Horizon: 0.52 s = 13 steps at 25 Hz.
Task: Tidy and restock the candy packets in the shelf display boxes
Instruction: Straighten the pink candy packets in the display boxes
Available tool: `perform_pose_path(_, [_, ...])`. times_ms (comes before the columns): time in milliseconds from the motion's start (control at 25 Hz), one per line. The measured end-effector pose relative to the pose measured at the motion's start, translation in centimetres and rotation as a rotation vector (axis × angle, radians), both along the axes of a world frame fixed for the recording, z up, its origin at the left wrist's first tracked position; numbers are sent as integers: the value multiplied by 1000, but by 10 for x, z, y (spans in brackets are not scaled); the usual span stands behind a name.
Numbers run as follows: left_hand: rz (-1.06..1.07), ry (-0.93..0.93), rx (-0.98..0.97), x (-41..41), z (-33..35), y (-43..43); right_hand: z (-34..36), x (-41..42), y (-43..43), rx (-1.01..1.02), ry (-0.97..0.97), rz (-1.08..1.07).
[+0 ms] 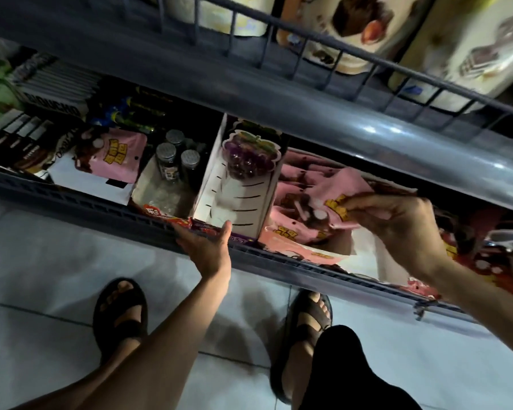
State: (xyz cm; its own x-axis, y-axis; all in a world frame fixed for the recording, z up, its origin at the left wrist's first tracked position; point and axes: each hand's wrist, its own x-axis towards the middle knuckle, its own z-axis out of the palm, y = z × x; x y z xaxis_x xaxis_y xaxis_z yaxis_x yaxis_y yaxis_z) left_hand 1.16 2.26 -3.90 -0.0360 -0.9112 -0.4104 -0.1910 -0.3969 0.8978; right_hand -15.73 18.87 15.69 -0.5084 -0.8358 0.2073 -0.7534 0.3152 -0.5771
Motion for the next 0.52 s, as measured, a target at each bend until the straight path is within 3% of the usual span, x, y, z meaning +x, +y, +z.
perform_pose_path(520, [-72,-24,30,-8,-1,4,-24,-23,-36,584,312,353])
